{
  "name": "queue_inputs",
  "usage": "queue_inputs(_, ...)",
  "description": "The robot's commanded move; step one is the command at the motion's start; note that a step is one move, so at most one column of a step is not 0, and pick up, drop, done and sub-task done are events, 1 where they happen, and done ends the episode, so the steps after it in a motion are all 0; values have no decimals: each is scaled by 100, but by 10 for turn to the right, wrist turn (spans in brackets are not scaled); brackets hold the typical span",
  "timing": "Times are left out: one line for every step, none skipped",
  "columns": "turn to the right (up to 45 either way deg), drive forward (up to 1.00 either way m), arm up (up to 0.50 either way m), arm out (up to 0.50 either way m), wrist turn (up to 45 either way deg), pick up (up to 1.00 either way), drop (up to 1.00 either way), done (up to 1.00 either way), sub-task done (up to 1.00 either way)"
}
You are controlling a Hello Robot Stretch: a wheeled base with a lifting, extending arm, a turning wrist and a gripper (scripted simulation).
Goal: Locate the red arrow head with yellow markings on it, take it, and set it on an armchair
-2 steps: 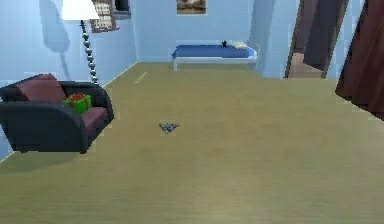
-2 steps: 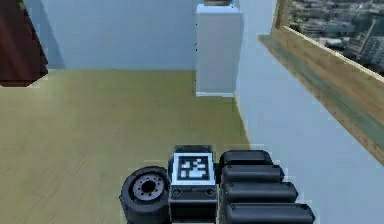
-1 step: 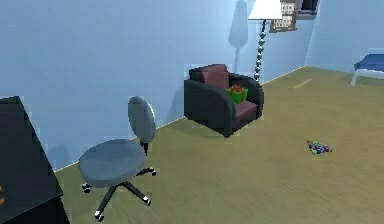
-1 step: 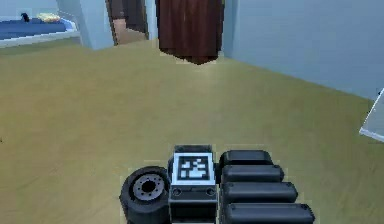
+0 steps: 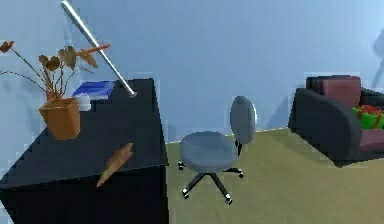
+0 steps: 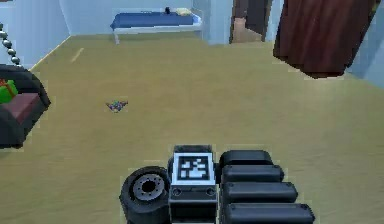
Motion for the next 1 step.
queue_inputs(0, 15, 0, 0, 0, 0, 0, 0, 0)
